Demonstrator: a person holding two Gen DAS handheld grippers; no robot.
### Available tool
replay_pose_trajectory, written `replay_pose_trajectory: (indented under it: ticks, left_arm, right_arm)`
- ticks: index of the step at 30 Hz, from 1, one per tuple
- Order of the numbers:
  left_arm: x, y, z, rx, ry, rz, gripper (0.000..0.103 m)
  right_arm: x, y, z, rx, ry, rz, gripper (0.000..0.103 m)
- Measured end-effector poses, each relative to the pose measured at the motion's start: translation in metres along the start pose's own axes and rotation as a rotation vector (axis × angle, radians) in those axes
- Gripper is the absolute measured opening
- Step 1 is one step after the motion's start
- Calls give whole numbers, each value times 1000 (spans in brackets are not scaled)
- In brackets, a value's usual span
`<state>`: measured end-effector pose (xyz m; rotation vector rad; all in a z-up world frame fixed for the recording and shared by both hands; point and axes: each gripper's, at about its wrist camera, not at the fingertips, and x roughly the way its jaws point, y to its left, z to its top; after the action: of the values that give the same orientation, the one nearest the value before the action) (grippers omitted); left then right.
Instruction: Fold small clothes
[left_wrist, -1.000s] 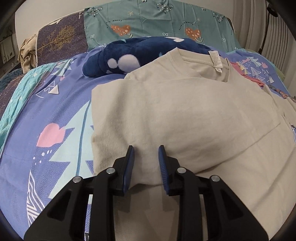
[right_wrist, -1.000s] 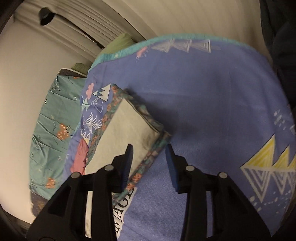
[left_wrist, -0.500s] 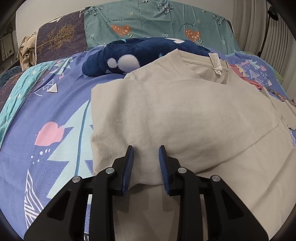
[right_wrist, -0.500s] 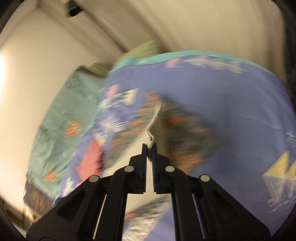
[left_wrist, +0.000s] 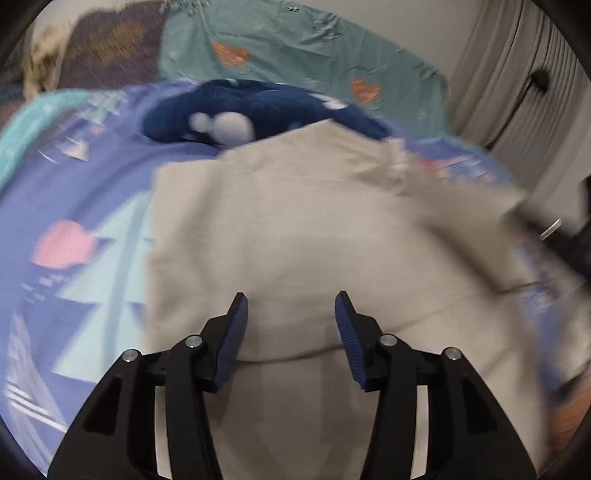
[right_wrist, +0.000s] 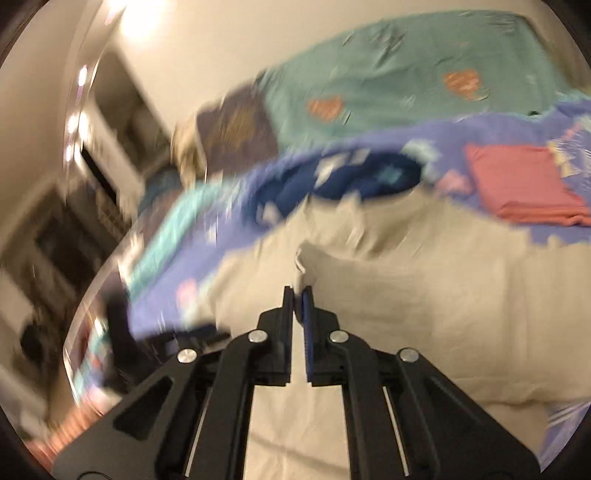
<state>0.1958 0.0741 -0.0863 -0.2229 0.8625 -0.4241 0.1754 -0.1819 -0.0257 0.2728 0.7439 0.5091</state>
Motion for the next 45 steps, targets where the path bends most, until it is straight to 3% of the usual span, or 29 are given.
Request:
replay_pose_trajectory:
  ticks: [3, 5, 9, 15, 17, 18, 20, 24, 31, 37, 43, 45]
  left_arm:
    - [1, -13, 5, -67, 24, -203, 62]
    - [11, -24, 10, -108, 60, -299, 63]
    - [41, -38, 18, -184, 142, -385, 64]
    - [88, -53, 34, -316, 215, -417, 63]
    - [99, -64, 39, -279, 220, -408, 26]
    - [101, -71, 40, -252, 229, -413, 2]
    - [95, -84, 46, -191, 197, -403, 2]
    - [53, -99, 63, -42, 54, -360, 2]
    - [-27, -70, 89, 39, -140, -262, 2]
    - [-62, -19, 91, -2, -165, -150, 2]
    - [-67, 24, 77, -65, -166, -76, 2]
    - [-53, 33, 70, -39, -121, 25, 6]
  right_arm:
    - [23, 1, -29, 2, 90, -20, 5]
    - [28, -6, -36, 19, 121, -28, 5]
    - [21, -10, -42, 4, 118, -39, 5]
    - [22, 4, -42, -84, 107, -57, 8]
    - [18, 8, -44, -106, 93, -63, 11]
    - [14, 9, -45, -117, 66, -79, 15]
    - [5, 7, -45, -123, 24, -92, 32]
    - [-10, -9, -40, -92, -7, -136, 46]
    - [-46, -62, -46, 48, -33, -208, 51]
    - [-48, -112, -61, 224, 42, -299, 49]
    - [-55, -116, -67, 234, 45, -291, 51]
    - [-59, -117, -67, 234, 42, -286, 51]
